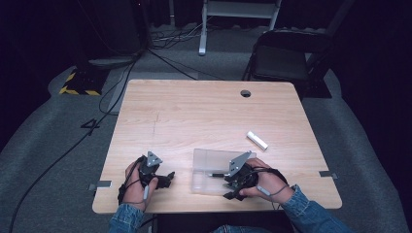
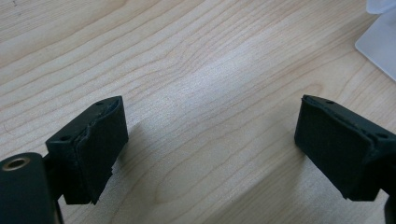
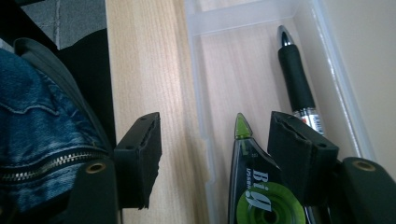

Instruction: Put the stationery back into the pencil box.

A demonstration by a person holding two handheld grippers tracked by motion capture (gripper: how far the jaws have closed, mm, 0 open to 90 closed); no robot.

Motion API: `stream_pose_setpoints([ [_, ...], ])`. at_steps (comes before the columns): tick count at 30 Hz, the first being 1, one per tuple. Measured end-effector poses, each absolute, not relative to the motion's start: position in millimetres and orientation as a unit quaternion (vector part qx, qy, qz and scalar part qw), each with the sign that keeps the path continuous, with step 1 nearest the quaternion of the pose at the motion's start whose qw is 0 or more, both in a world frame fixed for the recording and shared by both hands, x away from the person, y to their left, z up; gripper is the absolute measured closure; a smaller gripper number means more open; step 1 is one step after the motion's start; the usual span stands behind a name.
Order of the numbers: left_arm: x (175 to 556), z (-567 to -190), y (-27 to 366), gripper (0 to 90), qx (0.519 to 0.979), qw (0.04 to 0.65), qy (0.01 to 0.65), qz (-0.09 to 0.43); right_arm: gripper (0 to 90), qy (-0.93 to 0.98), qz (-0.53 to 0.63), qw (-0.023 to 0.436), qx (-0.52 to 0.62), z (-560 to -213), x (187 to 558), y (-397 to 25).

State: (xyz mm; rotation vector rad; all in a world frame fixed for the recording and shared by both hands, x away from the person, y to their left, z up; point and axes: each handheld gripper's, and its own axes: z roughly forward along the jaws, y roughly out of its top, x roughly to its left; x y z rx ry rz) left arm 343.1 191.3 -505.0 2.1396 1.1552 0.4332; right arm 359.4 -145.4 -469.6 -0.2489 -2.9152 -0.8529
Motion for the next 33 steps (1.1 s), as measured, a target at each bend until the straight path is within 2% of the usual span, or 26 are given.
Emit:
stream_pose_setpoints([
  [13,343.1,-505.0,191.3,9.9,0.818,0.330,0.441,0.166,37.2,-0.958,-0.272,0.057,-0.076,-466.3,355.4,-146.5],
  [33,342.7,-505.0,191.4,10.0,0.818,0.330,0.441,0.166,37.0,-0.939,-0.328,0.014,-0.099,-439.5,363.1,-160.0],
])
